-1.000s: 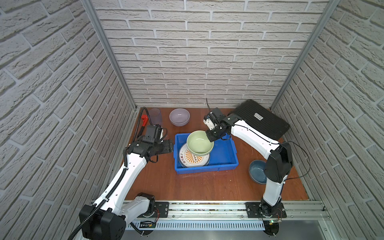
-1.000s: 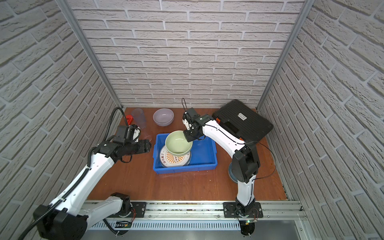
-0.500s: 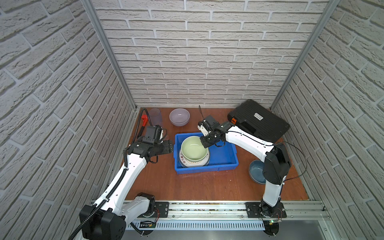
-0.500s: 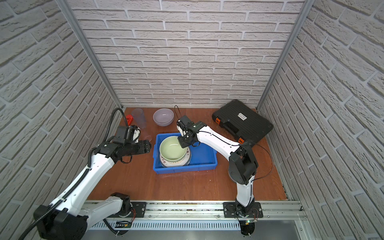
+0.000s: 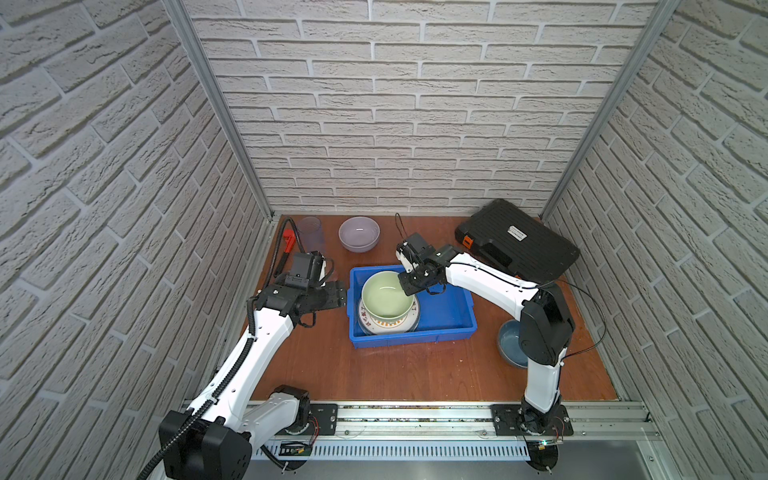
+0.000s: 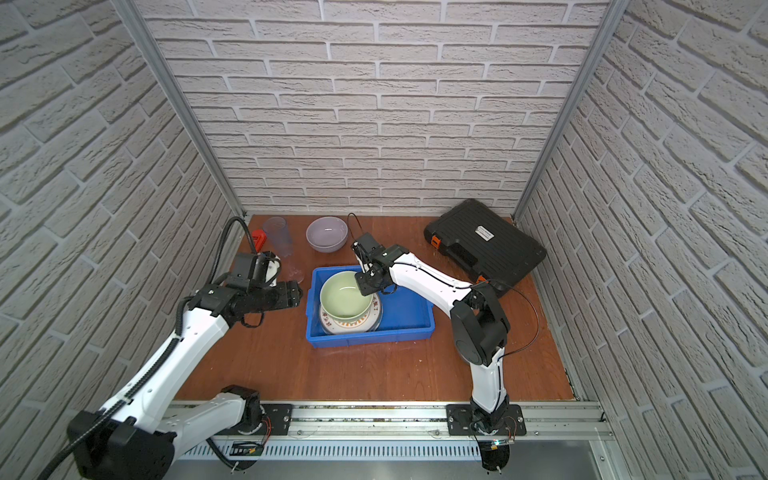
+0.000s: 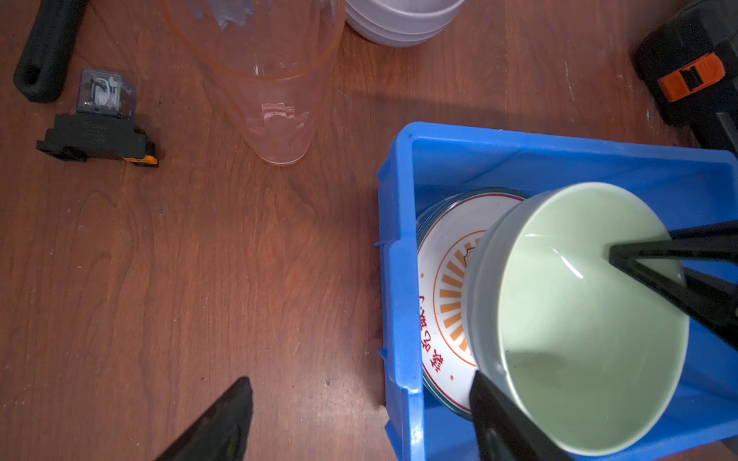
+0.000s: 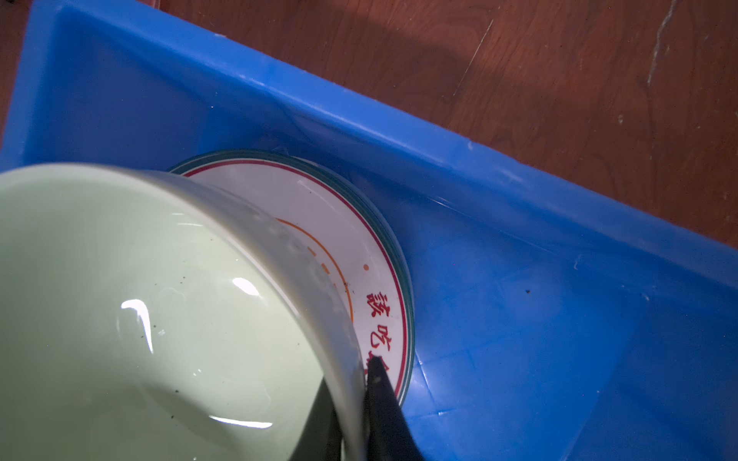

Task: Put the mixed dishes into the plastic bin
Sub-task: 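Lower the pale green bowl onto the sunburst plate and open the right gripper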

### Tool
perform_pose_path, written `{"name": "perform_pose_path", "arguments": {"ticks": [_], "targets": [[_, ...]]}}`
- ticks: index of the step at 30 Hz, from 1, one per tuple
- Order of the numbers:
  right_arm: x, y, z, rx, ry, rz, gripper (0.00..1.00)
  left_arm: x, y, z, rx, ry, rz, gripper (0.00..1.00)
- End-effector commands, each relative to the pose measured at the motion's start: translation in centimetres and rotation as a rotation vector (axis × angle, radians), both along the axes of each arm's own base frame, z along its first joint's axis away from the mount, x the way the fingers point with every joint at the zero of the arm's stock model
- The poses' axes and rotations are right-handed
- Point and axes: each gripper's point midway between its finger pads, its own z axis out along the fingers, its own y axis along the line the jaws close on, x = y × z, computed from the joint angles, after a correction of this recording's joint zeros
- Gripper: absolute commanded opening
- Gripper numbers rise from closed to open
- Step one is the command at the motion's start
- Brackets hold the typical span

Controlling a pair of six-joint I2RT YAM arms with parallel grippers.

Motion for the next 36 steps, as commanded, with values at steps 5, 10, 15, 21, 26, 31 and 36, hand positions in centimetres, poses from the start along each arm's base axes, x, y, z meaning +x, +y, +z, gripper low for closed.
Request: {"name": "perform_pose_path", "arguments": {"ticks": [5,10,15,21,26,31,36], "targets": [[1.0,2.1,1.6,0.102,-0.053,-0.01,0.06,0.3,0.1,0.3,-0.009,-0.034,-0.003,0.85],[1.0,2.1,0.9,0.097,-0.042,-0.017,0.06,0.4,0.0,0.4,-0.01,-0.035,-0.003,0.85],[1.0,2.0,0.5,0.091,-0.036,-0.019,0.06,0.4,0.1,0.4,-0.009,-0.036,-0.003,0.85],[0.9,2.1,0.1,0.092,-0.03,-0.021,0.06,0.5,0.1,0.5,-0.013,-0.04,-0.003,0.85],[0.8,2.3,-0.4,0.096,-0.016,-0.025,0.06,0.5,0.0,0.6,-0.016,-0.039,-0.007,0.85],[0.8,2.4,-0.9,0.1,-0.009,-0.03,0.09,0.6,-0.1,0.8,-0.017,-0.042,-0.009,0.85],[0.7,2.4,-1.0,0.101,-0.004,-0.035,0.15,0.6,-0.1,0.8,-0.018,-0.042,-0.008,0.85]]}}
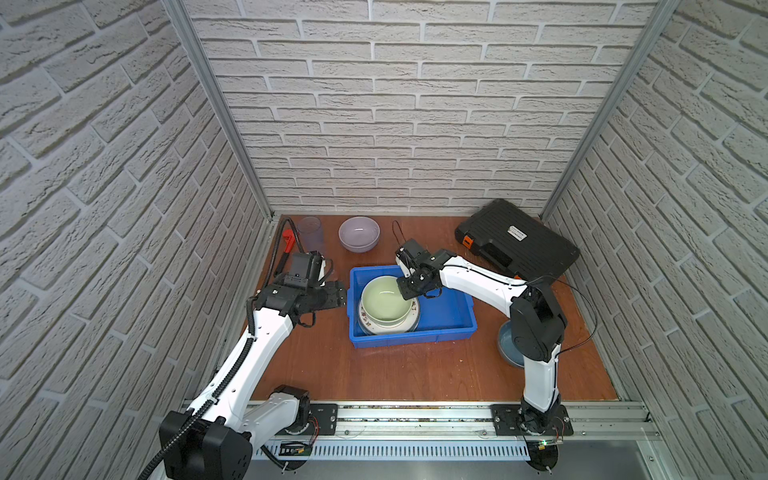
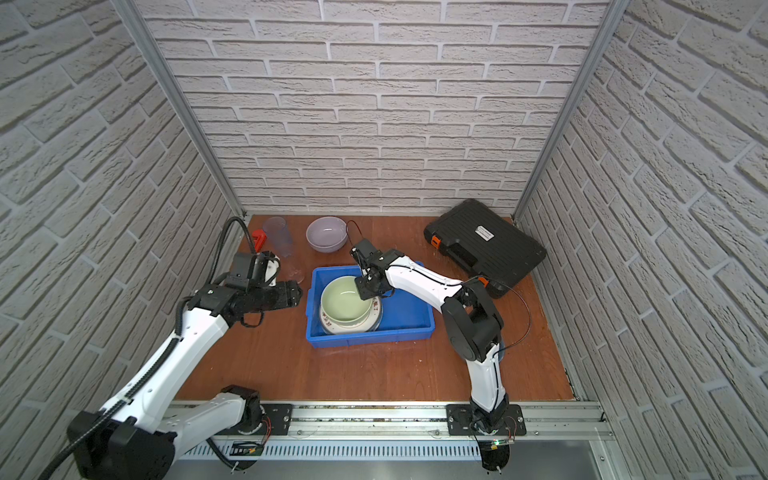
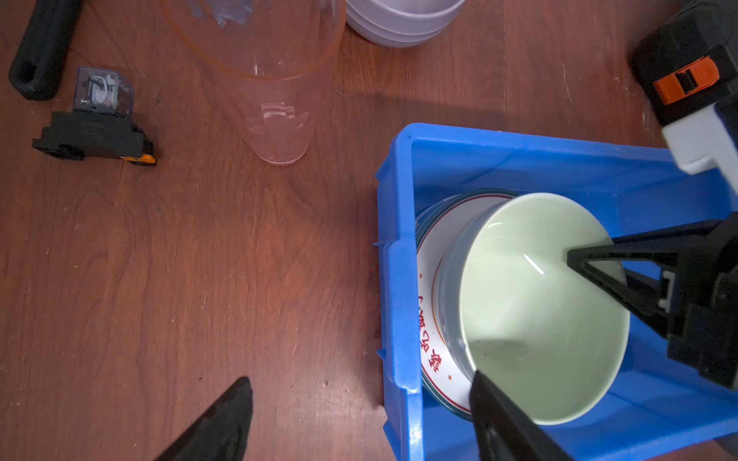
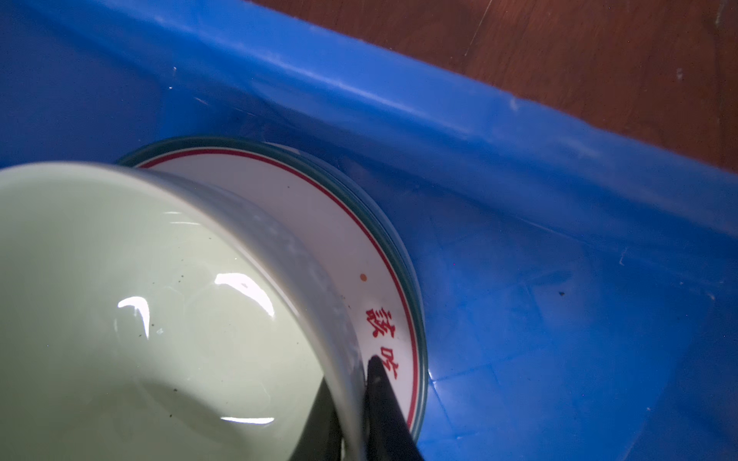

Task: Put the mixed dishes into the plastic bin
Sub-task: 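Lower the pale green bowl onto the sunburst plate and open the right gripper, then raise the right gripper from the bowl while left gripper moves toward the lavender bowl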

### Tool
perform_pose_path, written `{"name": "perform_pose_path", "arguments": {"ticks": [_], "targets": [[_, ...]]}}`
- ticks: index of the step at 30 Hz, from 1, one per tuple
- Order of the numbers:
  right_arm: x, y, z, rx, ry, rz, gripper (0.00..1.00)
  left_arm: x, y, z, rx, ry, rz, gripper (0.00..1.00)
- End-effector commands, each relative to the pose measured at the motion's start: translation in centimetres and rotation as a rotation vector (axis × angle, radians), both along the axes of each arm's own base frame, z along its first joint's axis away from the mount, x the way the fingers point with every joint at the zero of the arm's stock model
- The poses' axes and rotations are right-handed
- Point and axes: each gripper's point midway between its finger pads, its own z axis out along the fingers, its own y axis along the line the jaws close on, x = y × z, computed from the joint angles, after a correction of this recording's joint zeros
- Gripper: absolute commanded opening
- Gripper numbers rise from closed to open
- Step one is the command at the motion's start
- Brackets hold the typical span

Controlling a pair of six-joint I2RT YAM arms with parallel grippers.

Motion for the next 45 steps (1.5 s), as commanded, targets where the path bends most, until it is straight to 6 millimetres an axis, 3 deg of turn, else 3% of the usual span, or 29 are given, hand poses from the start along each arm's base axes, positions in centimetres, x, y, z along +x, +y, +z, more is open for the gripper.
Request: {"name": "perform_pose_path", "arguments": {"ticks": [1,11,21,27,37,45], "targets": [[0.9,2.0,2.1,0.106,-0.054,-0.001,0.16,0.6,0.0,0.8,-0.008,-0.045,-0.008,0.85],[0.6,1.3,3.2,0.087,-0.066,-0.008,0.28,0.4,0.0,0.6,-0.008,-0.04,-0.007,0.85],[-0.1,-0.3,8.8,0.104,-0.17,-0.008,0.51,1.4,-0.7,1.7,-0.017,-0.048,-0.04,0.83],[-0.6,-1.5,10.8,0.112,-0.212,-0.03,0.54,3.1,-1.5,3.1,-0.023,-0.052,-0.072,0.8],[-1.4,-2.8,10.7,0.107,-0.236,-0.044,0.55,6.8,-2.0,6.5,0.012,-0.072,-0.096,0.73],[-2.1,-3.6,10.8,0.107,-0.249,-0.045,0.55,10.0,-2.6,6.9,0.023,-0.058,-0.113,0.66]]}}
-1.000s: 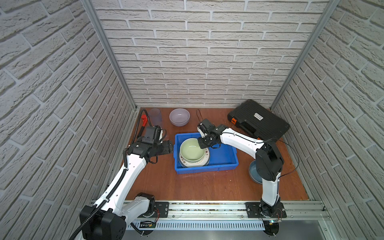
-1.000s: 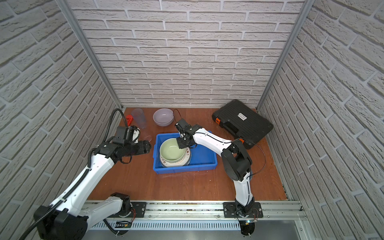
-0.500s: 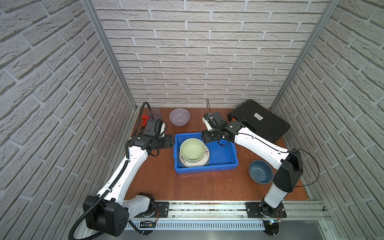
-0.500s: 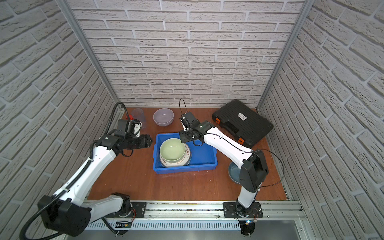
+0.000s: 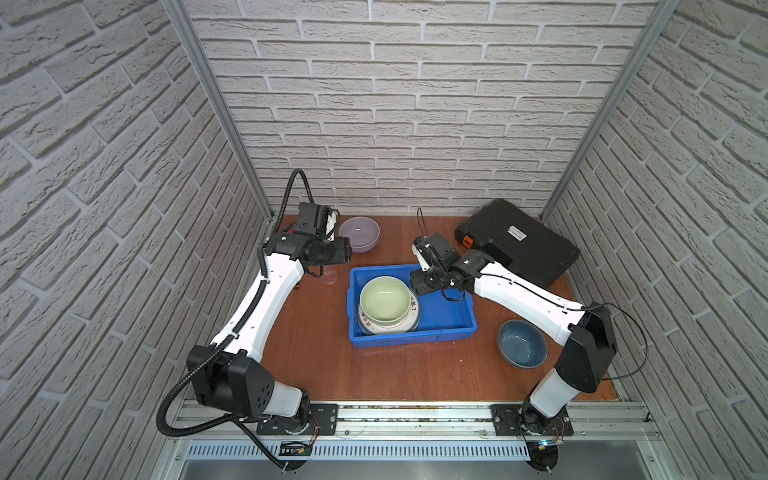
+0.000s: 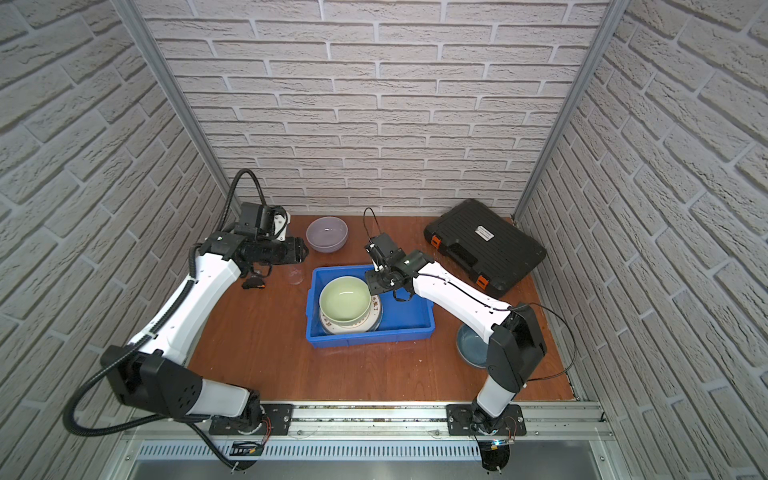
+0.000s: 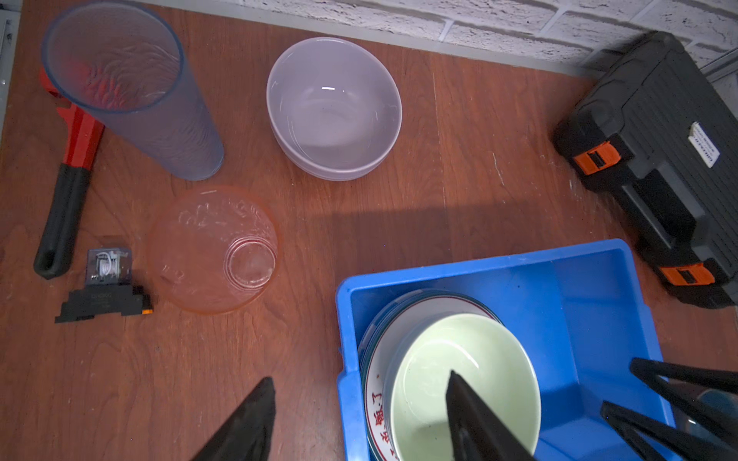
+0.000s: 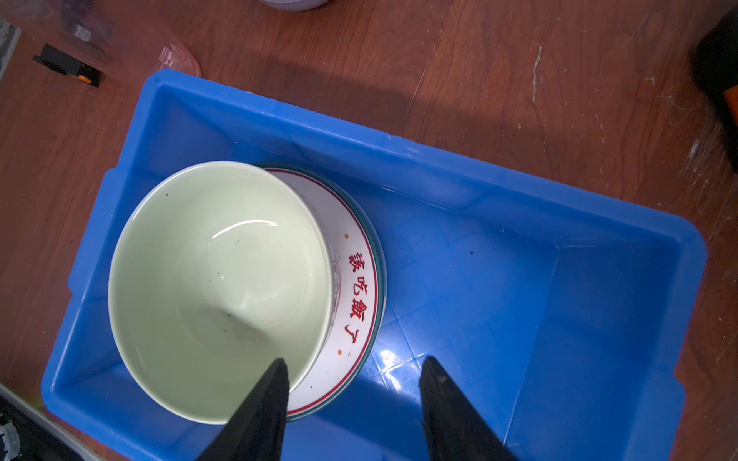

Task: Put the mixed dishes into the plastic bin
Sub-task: 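Raise the right gripper from the bowl while left gripper moves toward the lavender bowl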

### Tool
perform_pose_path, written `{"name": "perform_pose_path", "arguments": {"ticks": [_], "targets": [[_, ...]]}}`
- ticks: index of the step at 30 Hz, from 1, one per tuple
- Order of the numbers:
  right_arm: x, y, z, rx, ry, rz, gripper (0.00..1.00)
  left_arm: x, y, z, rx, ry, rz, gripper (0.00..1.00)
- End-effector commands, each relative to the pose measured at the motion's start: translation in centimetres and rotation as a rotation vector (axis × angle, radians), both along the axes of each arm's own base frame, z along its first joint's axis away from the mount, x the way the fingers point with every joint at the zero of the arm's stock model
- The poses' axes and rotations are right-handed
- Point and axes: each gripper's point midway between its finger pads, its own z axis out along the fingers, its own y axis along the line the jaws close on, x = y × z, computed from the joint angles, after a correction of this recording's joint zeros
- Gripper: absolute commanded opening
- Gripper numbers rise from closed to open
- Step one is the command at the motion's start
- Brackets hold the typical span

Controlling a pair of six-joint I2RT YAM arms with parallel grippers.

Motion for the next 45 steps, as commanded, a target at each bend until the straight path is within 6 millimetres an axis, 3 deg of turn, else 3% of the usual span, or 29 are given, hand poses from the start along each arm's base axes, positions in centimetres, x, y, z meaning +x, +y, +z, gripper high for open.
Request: {"name": "perform_pose_path", "arguments": {"ticks": [1,6,15,21,25,30,34,38,45], "targets": [[0.2,-0.2,2.5,0.038,-0.077,-0.003,0.55,0.6,0.1,-0.4,0.016,0.017,-0.014,0.66],[0.0,-0.8,2.8,0.04,-0.09,-0.01,0.55,2.7,-0.2,-1.7,0.004,0.039,-0.023,0.53],[0.6,-1.6,2.9,0.067,-0.111,-0.038,0.55,6.7,-1.9,-3.7,-0.029,0.1,-0.038,0.49],[4.6,-0.6,3.7,0.136,-0.17,-0.067,0.52,7.5,-2.1,-3.6,-0.044,0.095,-0.021,0.54],[7.9,1.2,3.6,0.159,-0.192,-0.067,0.52,7.5,-1.5,-2.8,-0.02,0.061,-0.004,0.66],[10.0,3.5,3.4,0.208,-0.189,-0.044,0.52,8.8,-1.4,-3.5,-0.005,0.07,-0.004,0.64],[9.4,4.3,3.4,0.259,-0.18,-0.014,0.51,10.7,-0.7,-3.9,0.064,0.092,0.005,0.62],[8.1,3.1,3.1,0.243,-0.176,-0.024,0.51,12.7,0.1,-4.1,0.146,0.1,0.007,0.62],[4.9,0.6,3.0,0.211,-0.15,-0.038,0.51,15.6,2.0,-7.1,0.235,0.158,0.017,0.62]]}}
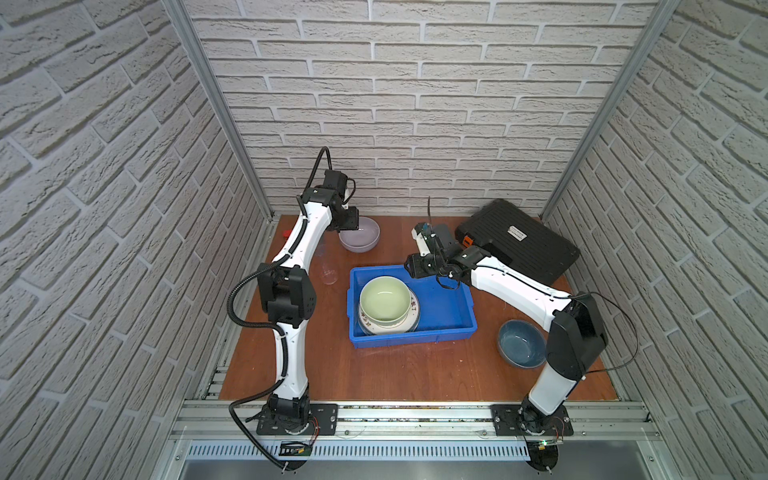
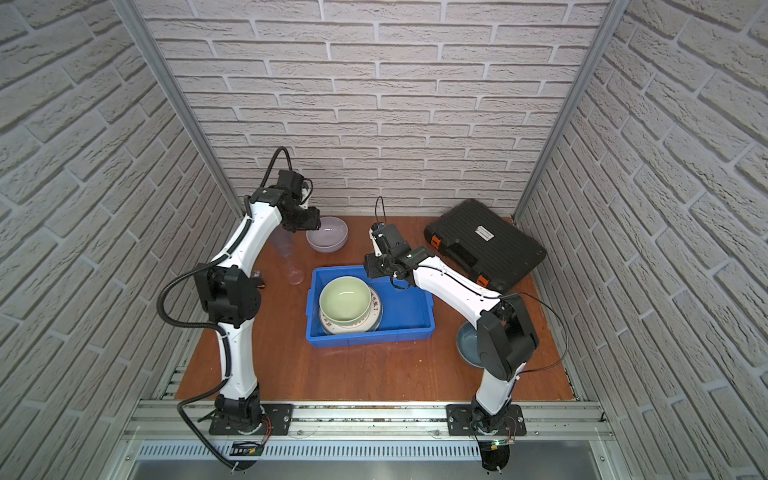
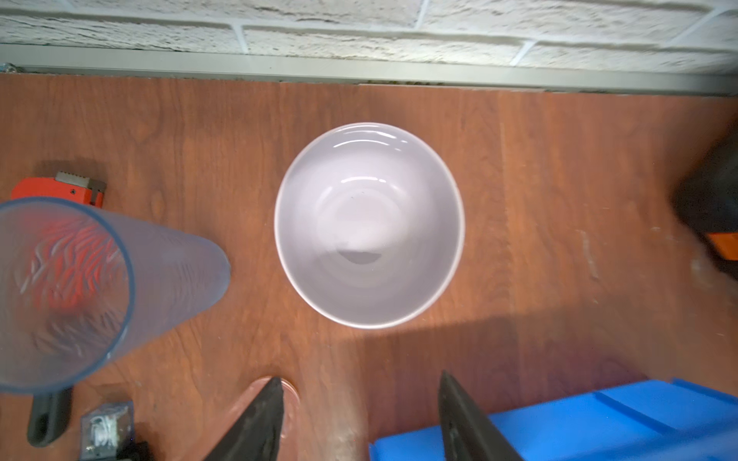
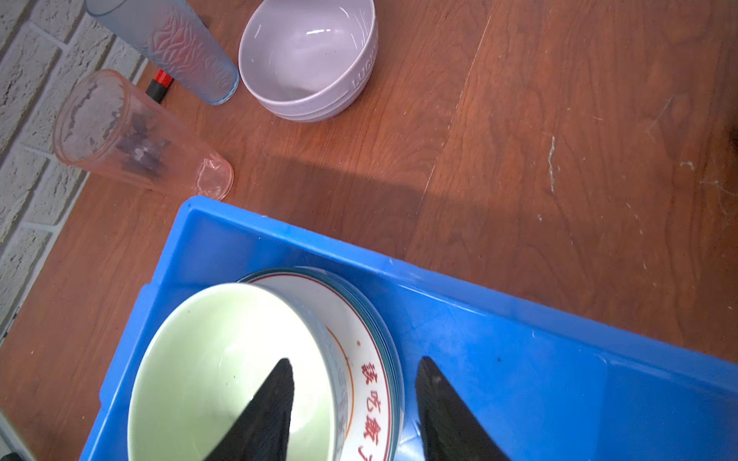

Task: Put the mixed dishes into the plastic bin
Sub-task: 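Raise the right gripper from the bowl while left gripper moves toward the lavender bowl, then lower the left gripper onto the lavender bowl rim and close it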

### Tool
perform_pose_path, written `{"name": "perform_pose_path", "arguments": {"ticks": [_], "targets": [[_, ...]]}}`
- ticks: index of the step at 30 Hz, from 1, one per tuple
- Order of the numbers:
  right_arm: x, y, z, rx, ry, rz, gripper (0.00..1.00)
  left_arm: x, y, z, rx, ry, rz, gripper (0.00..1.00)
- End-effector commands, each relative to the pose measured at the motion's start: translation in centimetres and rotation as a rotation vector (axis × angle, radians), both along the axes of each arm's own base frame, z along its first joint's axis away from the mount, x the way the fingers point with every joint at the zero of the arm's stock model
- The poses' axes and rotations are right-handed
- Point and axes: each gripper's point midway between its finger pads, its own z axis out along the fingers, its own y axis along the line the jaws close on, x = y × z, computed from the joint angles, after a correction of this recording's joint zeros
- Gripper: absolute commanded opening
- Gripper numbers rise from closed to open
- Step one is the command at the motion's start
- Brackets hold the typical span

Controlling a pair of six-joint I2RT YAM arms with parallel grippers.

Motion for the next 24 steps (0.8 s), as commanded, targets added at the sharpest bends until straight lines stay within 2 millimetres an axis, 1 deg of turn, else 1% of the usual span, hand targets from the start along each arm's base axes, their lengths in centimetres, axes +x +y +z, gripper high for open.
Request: {"name": "perform_pose_path", "arguments": {"ticks": [1,7,12,18,24], "targets": [[-1.3,-1.0,2.6,0.022,-0.041,-0.009,0.51,0.1,2.4,-1.9,0.087,0.068,0.01,0.62],[-4.1,-3.8,2.9,0.001,-0.036,-0.049,0.52,2.2,4.3,-4.3,0.107,0.092,0.029,0.6],[-5.7,-5.6,3.0,-0.01,-0.045,-0.089,0.52,2.8,4.4,-5.7,0.085,0.104,0.007,0.57],[-6.1,-6.0,2.5,-0.007,-0.034,-0.108,0.52,3.4,3.3,-7.3,0.02,0.119,-0.028,0.54],[-6.2,-6.0,1.8,0.004,-0.022,-0.118,0.52,3.5,3.1,-9.1,0.018,0.147,-0.043,0.53]]}}
